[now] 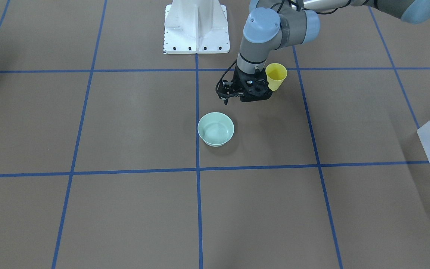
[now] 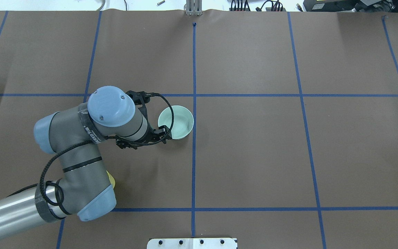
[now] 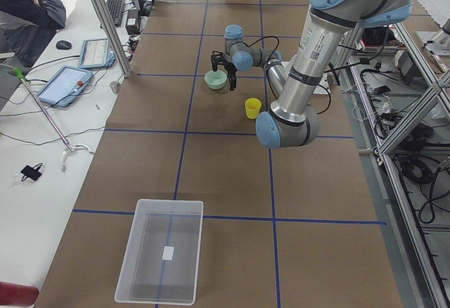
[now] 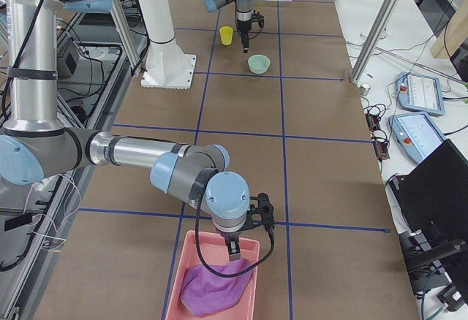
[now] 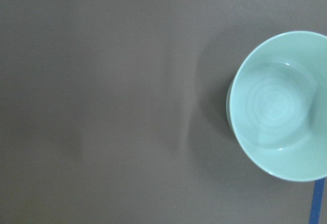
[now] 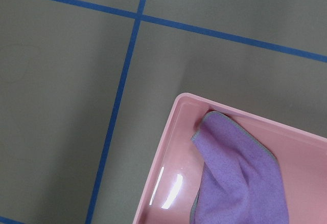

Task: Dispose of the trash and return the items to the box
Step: 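Reach the left gripper to the pale green bowl and grip its rim, then carry the bowl with the left gripper off the table edge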

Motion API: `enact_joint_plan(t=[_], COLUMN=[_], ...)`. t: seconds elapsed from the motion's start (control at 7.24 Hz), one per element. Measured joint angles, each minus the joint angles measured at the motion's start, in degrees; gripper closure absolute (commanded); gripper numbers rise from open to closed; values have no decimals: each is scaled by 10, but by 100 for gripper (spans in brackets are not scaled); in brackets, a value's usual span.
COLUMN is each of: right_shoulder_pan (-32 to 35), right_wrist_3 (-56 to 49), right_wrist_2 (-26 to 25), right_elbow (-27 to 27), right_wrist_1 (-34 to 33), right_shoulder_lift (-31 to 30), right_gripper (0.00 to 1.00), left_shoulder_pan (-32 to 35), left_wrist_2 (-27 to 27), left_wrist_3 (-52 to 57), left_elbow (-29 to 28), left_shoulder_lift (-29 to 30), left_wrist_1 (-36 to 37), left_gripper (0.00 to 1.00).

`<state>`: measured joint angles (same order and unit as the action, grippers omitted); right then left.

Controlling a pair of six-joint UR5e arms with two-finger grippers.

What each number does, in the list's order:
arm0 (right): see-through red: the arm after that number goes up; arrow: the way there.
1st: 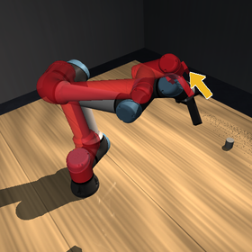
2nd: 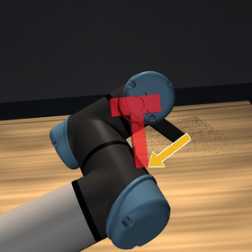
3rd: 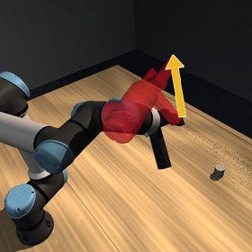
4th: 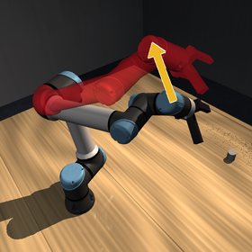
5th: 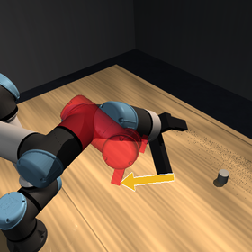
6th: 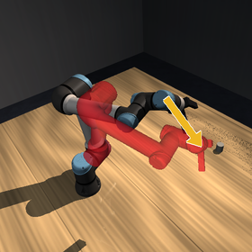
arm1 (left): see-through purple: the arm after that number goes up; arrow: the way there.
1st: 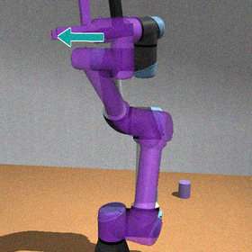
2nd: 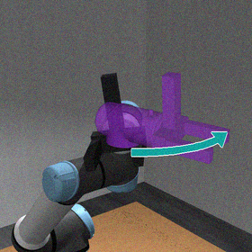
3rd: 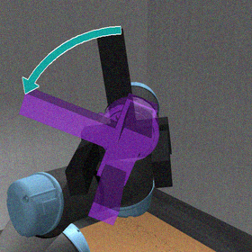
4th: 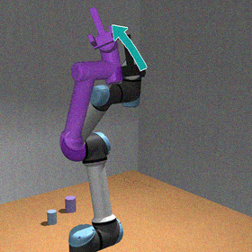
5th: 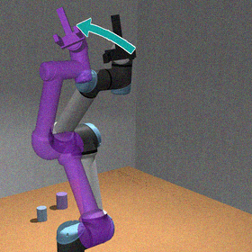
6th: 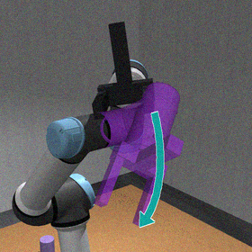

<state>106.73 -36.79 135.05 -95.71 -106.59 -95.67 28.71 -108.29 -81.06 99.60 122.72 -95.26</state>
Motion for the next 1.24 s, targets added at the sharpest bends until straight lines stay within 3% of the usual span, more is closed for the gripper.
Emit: enact_joint_plan(t=[0.69,0.83,0.97,1.24], right_shoulder_pan=[0,0,0,0], right_wrist_3=[-3,-3,-3,-2], right_wrist_2=[0,0,0,0], right_elbow=[-2,-4,-5,-5], right_wrist_1=[1,4,8,12], right_shoulder_lift=[-6,-9,-12,-15], right_gripper=[0,0,0,0], left_shoulder_pan=[11,17,20,21], left_wrist_2=[1,1,1,1], left_wrist_3=[-13,-20,-24,-38], left_elbow=[-70,-94,-107,-119], left_shoulder_lift=[26,32,36,46], left_wrist_1=[-56,-81,-92,-101], left_gripper=[16,37,99,100])
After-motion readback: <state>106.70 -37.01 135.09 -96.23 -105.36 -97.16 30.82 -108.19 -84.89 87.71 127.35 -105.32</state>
